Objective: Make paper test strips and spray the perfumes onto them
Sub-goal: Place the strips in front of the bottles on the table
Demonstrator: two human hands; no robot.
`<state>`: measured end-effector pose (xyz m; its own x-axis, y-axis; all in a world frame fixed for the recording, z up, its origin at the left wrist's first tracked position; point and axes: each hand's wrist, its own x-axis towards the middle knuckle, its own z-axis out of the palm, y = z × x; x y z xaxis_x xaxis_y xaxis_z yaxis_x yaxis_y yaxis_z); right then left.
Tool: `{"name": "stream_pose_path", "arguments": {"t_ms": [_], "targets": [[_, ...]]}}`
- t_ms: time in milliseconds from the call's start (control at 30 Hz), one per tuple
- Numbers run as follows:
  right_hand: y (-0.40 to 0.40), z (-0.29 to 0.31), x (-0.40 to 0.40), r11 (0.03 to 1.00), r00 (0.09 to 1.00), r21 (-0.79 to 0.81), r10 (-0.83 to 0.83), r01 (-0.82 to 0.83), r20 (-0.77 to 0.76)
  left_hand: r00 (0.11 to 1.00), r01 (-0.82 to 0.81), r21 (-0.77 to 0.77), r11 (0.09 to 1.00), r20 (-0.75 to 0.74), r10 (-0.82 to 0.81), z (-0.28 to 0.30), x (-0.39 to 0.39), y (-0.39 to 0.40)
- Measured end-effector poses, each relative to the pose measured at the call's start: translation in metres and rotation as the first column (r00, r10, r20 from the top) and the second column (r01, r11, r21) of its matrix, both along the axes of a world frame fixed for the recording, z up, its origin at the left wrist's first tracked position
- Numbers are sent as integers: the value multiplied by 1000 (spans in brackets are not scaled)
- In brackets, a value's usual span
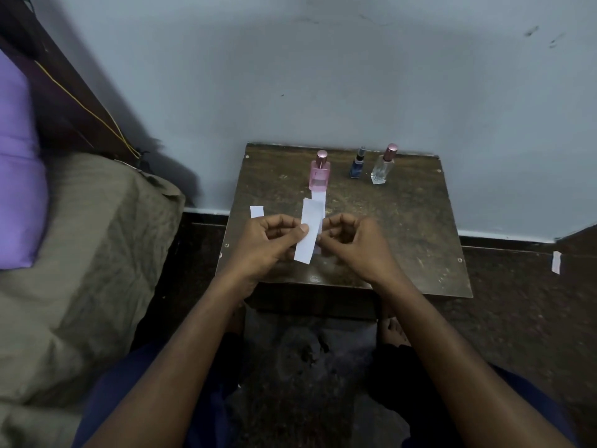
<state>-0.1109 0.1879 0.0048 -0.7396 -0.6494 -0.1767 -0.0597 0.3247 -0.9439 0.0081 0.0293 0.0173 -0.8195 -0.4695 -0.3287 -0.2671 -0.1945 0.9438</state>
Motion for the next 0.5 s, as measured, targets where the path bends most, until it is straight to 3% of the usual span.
{"name": "stream_pose_path", "arguments": {"t_ms": [200,333,500], "targets": [[-2,3,4,1000,942,17,-17,24,-336,997,73,-41,997,11,-73,-4,-1,-1],[0,0,6,998,824,67,29,11,-565,1000,5,-144,990,-12,-6,-6,-3,3],[4,7,9,999,704,33,45,-30,-709,997,-8,-159,987,-75,-4,-6,-6,4]]}}
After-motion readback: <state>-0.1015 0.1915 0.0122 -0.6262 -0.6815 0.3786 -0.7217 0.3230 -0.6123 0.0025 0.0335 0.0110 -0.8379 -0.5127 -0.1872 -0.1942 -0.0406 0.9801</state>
